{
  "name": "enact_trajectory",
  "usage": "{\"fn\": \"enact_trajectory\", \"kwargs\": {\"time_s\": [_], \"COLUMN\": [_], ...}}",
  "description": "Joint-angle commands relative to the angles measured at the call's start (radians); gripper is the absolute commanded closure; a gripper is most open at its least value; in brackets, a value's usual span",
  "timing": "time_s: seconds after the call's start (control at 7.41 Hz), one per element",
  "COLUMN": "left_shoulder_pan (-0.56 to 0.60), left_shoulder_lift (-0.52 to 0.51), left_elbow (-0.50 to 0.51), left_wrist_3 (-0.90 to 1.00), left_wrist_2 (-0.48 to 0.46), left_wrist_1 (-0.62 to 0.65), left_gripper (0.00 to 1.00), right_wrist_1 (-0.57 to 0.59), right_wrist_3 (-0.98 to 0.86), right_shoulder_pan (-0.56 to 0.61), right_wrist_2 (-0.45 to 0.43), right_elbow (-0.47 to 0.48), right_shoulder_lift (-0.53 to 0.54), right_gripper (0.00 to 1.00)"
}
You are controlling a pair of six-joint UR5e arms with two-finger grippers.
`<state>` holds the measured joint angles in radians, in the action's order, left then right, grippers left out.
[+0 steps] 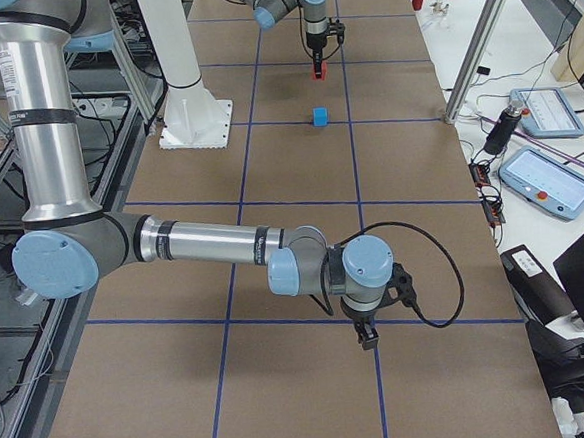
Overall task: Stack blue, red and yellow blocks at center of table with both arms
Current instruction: 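Carry the red cube with the left gripper above the blue cube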
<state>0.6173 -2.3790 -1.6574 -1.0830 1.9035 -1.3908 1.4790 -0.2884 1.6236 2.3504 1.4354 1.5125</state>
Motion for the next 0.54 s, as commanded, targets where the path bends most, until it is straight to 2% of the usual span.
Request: {"fn": "enact_trajectory", "kwargs": {"time_s": [0.0,0.4], "left_shoulder_pan": [-0.031,-0.057], "left_shoulder_lift": [-0.152,-0.17], "left_elbow": [0.166,0.301], "left_wrist_3": [-0.04,-0.037], "left_wrist_2": [-0.027,-0.031], "left_wrist_1": [-0.011,-0.158], "left_gripper": [1.0,1.0], "right_wrist_1": [-0.002,-0.002], "right_wrist_3": [0.031,0.029], "right_shoulder_pan": [0.002,0.002], "right_wrist_2": [-0.043,-0.045], "right_elbow": [0.011,0.01], "right_shoulder_lift": [0.02,0.02], "right_gripper": [0.01,0.01]}}
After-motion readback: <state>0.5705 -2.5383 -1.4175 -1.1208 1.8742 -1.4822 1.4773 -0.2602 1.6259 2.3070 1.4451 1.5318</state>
